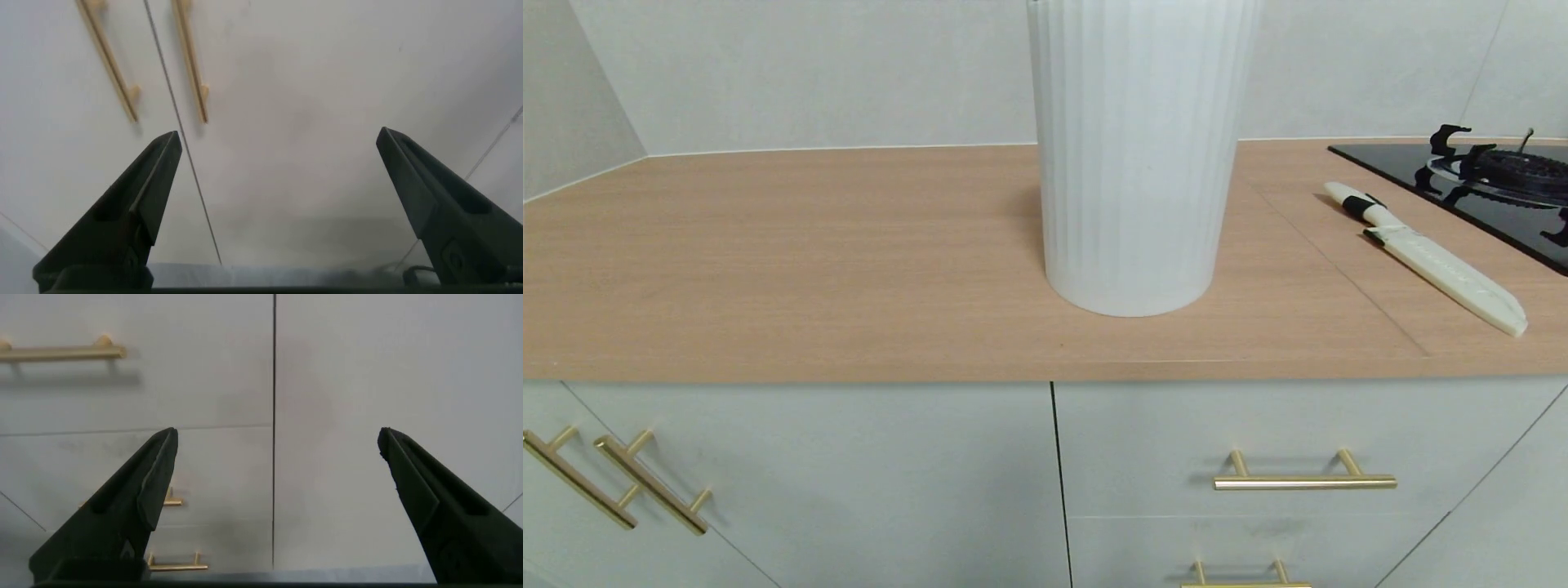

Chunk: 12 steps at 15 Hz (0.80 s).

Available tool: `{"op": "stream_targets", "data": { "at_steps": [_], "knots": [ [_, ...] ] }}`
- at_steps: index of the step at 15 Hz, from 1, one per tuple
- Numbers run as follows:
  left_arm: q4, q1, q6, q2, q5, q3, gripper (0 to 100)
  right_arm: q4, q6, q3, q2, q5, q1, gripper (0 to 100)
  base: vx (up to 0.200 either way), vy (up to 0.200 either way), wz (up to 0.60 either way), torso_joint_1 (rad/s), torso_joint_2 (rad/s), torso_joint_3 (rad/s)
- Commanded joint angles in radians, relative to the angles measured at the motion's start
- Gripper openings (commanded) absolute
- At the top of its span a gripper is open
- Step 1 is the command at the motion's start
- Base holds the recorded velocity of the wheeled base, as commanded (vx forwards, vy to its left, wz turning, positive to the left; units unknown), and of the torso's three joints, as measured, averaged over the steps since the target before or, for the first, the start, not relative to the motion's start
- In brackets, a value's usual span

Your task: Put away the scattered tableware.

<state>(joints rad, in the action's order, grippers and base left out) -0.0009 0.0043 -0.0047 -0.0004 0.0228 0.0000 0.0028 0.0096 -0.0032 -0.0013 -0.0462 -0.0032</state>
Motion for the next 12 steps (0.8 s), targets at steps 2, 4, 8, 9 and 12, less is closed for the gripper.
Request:
{"op": "stream_targets", "data": {
  "at_steps": [2, 4, 8, 9, 12],
  "knots": [
    [-0.001, 0.000, 0.000, 0.000, 0.000, 0.000, 100, 0.000, 0.000, 0.000, 0.001, 0.000, 0.000, 100, 0.000, 0.000, 0.00, 0.127, -0.50, -0.320],
    [-0.001, 0.000, -0.001, 0.000, 0.000, 0.000, 100, 0.000, 0.000, 0.000, 0.001, 0.000, 0.000, 100, 0.000, 0.000, 0.00, 0.112, -0.50, -0.303],
    [-0.001, 0.000, -0.001, 0.000, 0.000, 0.000, 100, -0.001, 0.000, 0.000, 0.001, 0.000, 0.000, 100, 0.000, 0.000, 0.00, 0.163, -0.46, -0.298],
    [-0.001, 0.000, -0.001, 0.000, 0.000, 0.000, 100, -0.001, 0.000, 0.000, 0.001, 0.000, 0.000, 100, 0.000, 0.000, 0.00, 0.173, -0.48, -0.300],
    [-0.001, 0.000, -0.001, 0.000, 0.000, 0.000, 100, 0.000, 0.000, 0.000, 0.001, 0.000, 0.000, 100, 0.000, 0.000, 0.00, 0.191, -0.48, -0.284]
  ]
}}
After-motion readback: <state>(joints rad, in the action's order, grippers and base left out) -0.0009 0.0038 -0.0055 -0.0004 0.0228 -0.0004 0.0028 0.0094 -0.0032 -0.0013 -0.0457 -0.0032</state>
